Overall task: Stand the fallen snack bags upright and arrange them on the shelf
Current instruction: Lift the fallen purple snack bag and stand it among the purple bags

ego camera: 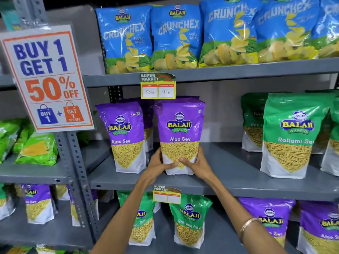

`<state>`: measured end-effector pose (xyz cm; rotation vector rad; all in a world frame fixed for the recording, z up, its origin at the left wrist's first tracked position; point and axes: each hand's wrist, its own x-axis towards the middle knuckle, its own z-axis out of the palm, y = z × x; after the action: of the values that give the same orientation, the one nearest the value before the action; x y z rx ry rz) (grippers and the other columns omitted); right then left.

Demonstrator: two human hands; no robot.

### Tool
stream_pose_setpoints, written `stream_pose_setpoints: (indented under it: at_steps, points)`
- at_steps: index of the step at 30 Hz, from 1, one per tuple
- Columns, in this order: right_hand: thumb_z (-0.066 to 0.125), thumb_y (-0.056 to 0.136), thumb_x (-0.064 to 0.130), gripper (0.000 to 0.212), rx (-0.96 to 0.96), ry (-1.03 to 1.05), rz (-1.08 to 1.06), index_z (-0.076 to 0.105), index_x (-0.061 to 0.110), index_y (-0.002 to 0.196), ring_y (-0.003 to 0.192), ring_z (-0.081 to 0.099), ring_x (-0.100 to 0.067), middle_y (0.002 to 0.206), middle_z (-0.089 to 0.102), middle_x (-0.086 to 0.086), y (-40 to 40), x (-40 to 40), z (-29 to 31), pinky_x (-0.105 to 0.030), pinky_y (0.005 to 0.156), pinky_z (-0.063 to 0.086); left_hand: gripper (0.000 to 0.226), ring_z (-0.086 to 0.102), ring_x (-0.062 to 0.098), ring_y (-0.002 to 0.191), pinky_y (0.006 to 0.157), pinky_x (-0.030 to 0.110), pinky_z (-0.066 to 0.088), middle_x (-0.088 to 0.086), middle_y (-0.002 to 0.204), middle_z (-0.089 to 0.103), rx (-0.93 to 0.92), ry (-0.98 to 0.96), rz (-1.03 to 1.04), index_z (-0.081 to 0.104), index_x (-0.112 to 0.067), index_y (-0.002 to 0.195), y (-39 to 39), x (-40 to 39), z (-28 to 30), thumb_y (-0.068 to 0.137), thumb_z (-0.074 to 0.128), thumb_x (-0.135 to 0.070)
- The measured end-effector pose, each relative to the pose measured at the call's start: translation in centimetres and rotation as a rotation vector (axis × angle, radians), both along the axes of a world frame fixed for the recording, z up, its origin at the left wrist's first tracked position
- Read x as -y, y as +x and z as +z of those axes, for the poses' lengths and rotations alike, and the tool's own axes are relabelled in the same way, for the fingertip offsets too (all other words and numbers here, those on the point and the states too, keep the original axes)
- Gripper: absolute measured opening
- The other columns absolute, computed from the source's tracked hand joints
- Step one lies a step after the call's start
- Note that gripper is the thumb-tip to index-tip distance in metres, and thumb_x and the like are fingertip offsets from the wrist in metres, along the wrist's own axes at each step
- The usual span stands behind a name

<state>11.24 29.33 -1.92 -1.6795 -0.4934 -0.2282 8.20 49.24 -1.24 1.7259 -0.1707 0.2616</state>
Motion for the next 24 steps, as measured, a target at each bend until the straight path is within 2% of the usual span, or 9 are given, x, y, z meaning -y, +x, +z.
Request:
stream_pose_setpoints:
  at_steps: [4, 6, 10, 13, 15, 17, 19, 21, 24]
  points:
    - [0.090, 0.072, 0.031, 0.077, -0.017, 0.006, -0.023, 0.044, 0.014, 0.131, 0.118, 0.064, -0.015, 0.128, 0.062, -0.007, 1.2, -0.1, -0.4, -0.037, 0.101, 0.054, 0.113, 0.060, 0.016, 0.130, 0.112, 0.045, 0.049, -0.008, 0.139, 0.064, -0.041, 0.127, -0.010, 0.045, -0.027, 0.142, 0.5, -0.6, -0.7, 0.045, 0.102, -0.025]
    - [0.091, 0.070, 0.034, 0.076, -0.035, 0.007, -0.025, 0.044, 0.018, 0.128, 0.118, 0.064, -0.017, 0.127, 0.063, -0.005, 1.7, -0.5, -0.3, -0.041, 0.102, 0.054, 0.110, 0.060, 0.016, 0.130, 0.112, 0.047, 0.049, -0.008, 0.139, 0.064, -0.042, 0.121, 0.040, 0.046, -0.027, 0.140, 0.9, -0.8, -0.9, 0.044, 0.100, -0.023]
    - [0.090, 0.072, 0.019, 0.082, -0.042, -0.086, 0.046, 0.035, 0.020, 0.133, 0.121, 0.058, -0.016, 0.127, 0.058, 0.005, 2.4, -0.4, -0.1, -0.030, 0.102, 0.048, 0.099, 0.061, 0.017, 0.129, 0.112, 0.049, 0.049, -0.006, 0.138, 0.065, -0.035, 0.112, 0.063, 0.050, -0.026, 0.134, 1.6, -1.3, -1.2, 0.048, 0.097, -0.024]
    - [0.090, 0.072, 0.014, 0.085, -0.064, -0.112, 0.068, 0.035, 0.020, 0.136, 0.121, 0.056, -0.013, 0.126, 0.057, 0.008, 2.0, 0.0, -0.1, -0.009, 0.091, 0.047, 0.096, 0.062, 0.018, 0.128, 0.111, 0.049, 0.049, -0.003, 0.137, 0.066, -0.034, 0.121, 0.054, 0.051, -0.024, 0.133, 1.8, -1.6, -1.3, 0.049, 0.096, -0.024]
    - [0.089, 0.074, 0.011, 0.083, -0.056, -0.108, 0.033, 0.036, 0.016, 0.137, 0.118, 0.056, -0.013, 0.126, 0.057, 0.005, 1.4, 0.0, -0.1, -0.001, 0.083, 0.046, 0.093, 0.064, 0.019, 0.126, 0.111, 0.050, 0.050, 0.000, 0.136, 0.067, -0.040, 0.125, 0.048, 0.051, -0.022, 0.131, 1.5, -1.5, -1.0, 0.050, 0.096, -0.020]
    - [0.088, 0.075, 0.009, 0.079, -0.045, -0.109, 0.022, 0.035, 0.015, 0.134, 0.117, 0.056, -0.014, 0.127, 0.056, 0.002, 0.8, 0.1, -0.1, 0.000, 0.082, 0.046, 0.086, 0.065, 0.022, 0.124, 0.110, 0.050, 0.051, 0.003, 0.134, 0.067, -0.050, 0.116, 0.034, 0.051, -0.020, 0.129, 1.1, -1.2, -0.9, 0.057, 0.095, -0.006]
    - [0.087, 0.076, 0.010, 0.077, -0.044, -0.119, 0.021, 0.034, 0.017, 0.131, 0.120, 0.056, -0.015, 0.127, 0.056, 0.002, 0.3, 0.3, -0.2, -0.007, 0.089, 0.047, 0.082, 0.065, 0.024, 0.123, 0.110, 0.048, 0.051, 0.006, 0.133, 0.067, -0.048, 0.117, 0.026, 0.050, -0.018, 0.129, 0.9, -1.0, -1.0, 0.062, 0.092, 0.005]
    - [0.086, 0.077, 0.011, 0.077, -0.057, -0.128, 0.022, 0.035, 0.013, 0.135, 0.120, 0.055, -0.014, 0.128, 0.056, 0.001, -0.1, 0.6, -0.1, -0.014, 0.095, 0.048, 0.083, 0.064, 0.025, 0.124, 0.110, 0.047, 0.051, 0.005, 0.132, 0.066, -0.041, 0.120, 0.031, 0.049, -0.019, 0.129, 0.8, -0.8, -1.1, 0.063, 0.091, 0.006]
    - [0.085, 0.079, 0.010, 0.079, -0.058, -0.148, 0.010, 0.034, 0.008, 0.139, 0.120, 0.054, -0.013, 0.129, 0.055, 0.001, -0.6, 0.7, 0.1, -0.010, 0.091, 0.048, 0.083, 0.062, 0.025, 0.127, 0.110, 0.045, 0.050, 0.003, 0.132, 0.064, -0.040, 0.125, 0.037, 0.047, -0.019, 0.131, 0.5, -0.6, -1.2, 0.065, 0.091, 0.004]
